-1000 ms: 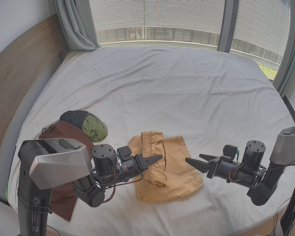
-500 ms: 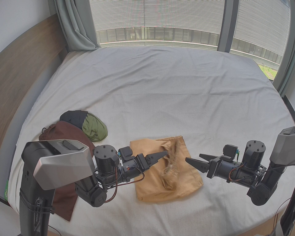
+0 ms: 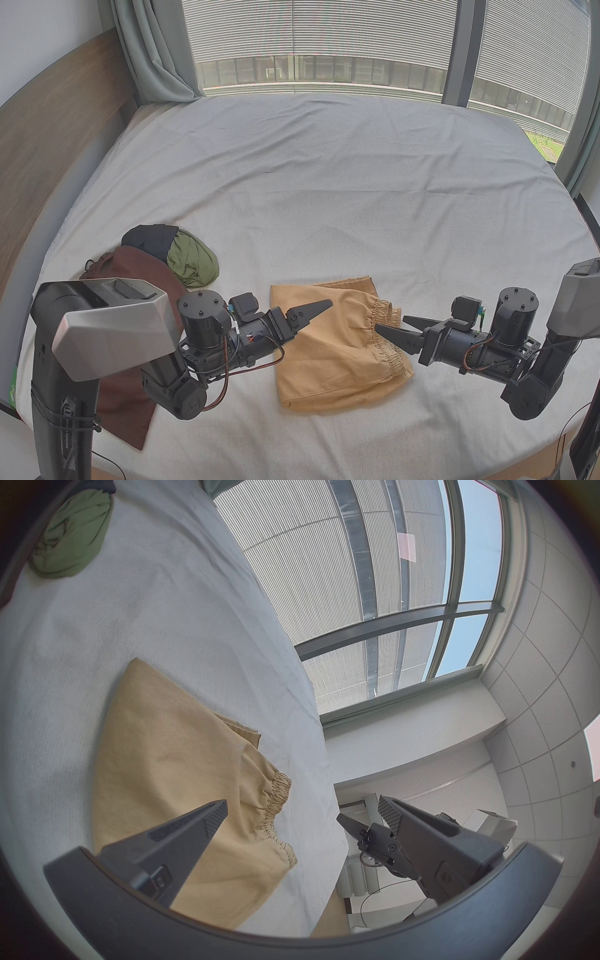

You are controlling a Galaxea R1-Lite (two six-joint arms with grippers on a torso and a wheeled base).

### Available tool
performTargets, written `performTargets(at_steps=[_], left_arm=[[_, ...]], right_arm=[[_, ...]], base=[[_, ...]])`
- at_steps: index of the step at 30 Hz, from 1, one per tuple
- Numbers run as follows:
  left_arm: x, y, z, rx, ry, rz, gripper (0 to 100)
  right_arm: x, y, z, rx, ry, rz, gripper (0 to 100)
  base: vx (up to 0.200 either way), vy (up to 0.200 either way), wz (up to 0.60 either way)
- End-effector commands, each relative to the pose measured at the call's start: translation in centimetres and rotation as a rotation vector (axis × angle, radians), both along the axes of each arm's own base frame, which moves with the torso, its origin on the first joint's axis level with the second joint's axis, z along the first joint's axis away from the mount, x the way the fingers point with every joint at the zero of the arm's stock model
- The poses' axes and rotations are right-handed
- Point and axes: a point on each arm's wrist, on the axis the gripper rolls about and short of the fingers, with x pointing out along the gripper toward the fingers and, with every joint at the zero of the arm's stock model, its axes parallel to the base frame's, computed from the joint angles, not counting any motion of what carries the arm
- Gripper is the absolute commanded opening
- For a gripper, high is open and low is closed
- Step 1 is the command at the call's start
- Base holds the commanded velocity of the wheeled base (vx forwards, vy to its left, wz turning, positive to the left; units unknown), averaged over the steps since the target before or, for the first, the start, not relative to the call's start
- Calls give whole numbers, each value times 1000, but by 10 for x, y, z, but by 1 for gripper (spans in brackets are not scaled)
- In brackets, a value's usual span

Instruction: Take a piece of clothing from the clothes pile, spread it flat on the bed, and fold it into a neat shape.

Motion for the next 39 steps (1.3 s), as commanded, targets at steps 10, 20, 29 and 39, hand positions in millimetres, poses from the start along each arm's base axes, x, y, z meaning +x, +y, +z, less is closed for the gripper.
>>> performTargets(at_steps=[10,20,29,39], left_arm=[[-9,25,-1,104,-53,38,100],[-17,63,7,185,-98,101,100],[-20,89,12,257,-156,153,100],[-19,94,10,324,-220,162,100]], right_arm=[[1,4,-20,-14,80,8,100],[0,6,-23,-18,90,15,100],[0,9,-26,-23,101,24,100],[1,11,-37,-37,127,30,100]], base=[[0,0,0],[0,0,0],[0,0,0],[0,0,0]])
